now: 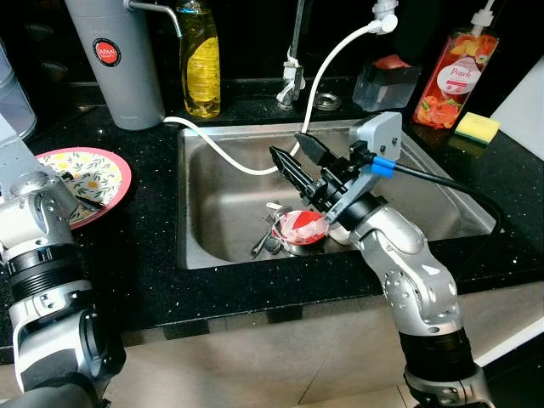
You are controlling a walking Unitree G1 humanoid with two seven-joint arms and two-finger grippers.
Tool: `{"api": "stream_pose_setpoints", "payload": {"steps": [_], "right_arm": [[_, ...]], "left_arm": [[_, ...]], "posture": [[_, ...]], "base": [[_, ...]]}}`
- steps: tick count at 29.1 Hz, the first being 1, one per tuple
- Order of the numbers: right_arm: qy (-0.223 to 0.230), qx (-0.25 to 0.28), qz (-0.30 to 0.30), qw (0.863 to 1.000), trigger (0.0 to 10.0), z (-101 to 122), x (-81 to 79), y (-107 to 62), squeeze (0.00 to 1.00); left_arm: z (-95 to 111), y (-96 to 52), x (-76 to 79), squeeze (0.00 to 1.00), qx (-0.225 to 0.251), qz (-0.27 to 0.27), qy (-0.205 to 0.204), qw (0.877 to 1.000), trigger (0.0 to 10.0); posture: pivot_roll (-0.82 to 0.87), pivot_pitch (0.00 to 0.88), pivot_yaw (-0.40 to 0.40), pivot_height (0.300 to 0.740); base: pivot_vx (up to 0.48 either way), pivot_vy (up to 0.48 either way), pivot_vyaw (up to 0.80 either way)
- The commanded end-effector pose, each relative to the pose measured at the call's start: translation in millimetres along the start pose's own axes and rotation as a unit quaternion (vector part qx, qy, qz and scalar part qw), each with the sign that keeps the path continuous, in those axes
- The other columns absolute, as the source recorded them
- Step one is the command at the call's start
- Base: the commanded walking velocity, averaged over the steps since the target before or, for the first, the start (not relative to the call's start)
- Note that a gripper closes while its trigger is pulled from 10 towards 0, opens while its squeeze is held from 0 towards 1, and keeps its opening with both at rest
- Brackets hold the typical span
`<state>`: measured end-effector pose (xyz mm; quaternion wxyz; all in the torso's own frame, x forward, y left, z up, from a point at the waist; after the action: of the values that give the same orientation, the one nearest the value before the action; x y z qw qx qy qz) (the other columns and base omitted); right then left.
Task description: Kitchen organization
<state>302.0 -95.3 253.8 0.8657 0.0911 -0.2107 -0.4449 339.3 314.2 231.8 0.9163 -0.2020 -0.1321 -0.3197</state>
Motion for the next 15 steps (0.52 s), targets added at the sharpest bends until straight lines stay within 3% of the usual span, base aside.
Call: {"api": "stream_pose_setpoints", "payload": {"steps": [1,7,9,12,13,14,15], "right_arm": [[-0.004,-0.001,0.001,1.0,10.0,2,-0.6,-2.0,0.0],[-0.005,-0.003,0.002,1.0,10.0,2,-0.5,-3.0,0.0],[-0.004,-0.005,0.0,1.0,10.0,1,-0.7,-3.6,0.0],[-0.003,-0.005,0.002,1.0,10.0,0,-1.8,-3.2,0.0],[-0.003,-0.005,0.004,1.0,10.0,1,-2.4,-2.8,0.0],[-0.003,-0.005,0.006,1.0,10.0,1,-2.6,-3.2,0.0],[-0.003,-0.005,0.006,1.0,10.0,1,-2.6,-3.2,0.0]], "left_arm": [[1,4.2,-4.7,0.0,-0.01,0.007,-0.01,1.0,10.0],[-3,7.9,-12.8,0.0,-0.029,0.02,-0.01,0.999,10.0],[-12,11.3,-17.9,0.0,-0.067,0.026,-0.038,0.997,10.0],[-16,13.4,-20.3,0.0,-0.087,0.03,-0.058,0.994,10.0],[-15,14.2,-21.6,0.0,-0.088,0.031,-0.06,0.994,8.3],[-16,14.5,-23.3,0.0,-0.09,0.032,-0.062,0.994,4.7],[-16,14.5,-23.3,0.0,-0.09,0.032,-0.062,0.994,4.7]], "posture": [[0.09,0.0,-0.022,0.74],[0.1,0.0,-0.021,0.74],[0.1,0.0,-0.023,0.74],[0.1,0.0,-0.023,0.74],[0.09,0.0,-0.03,0.74],[0.1,0.0,-0.029,0.74],[0.1,0.0,-0.029,0.74]], "base": [[0.0,0.0,0.0],[0.0,0.0,0.0],[0.0,0.0,0.0],[0.0,0.0,0.0],[0.0,0.0,0.0],[0.0,0.0,0.0],[0.0,0.0,0.0]]}}
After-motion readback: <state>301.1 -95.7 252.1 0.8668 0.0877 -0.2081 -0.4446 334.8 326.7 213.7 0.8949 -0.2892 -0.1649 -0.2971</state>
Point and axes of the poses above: a point about 5 cm out from each wrist's last joint towards the gripper, its own y axis pointing out of the wrist towards the gripper, its own z axis along the axis of the wrist's last joint, x = y × z, the point moved 1 cm from there along y, pointing out of the wrist towards the gripper, and after that the axes turned 15 degrees about -y, right-handed, at the moved point
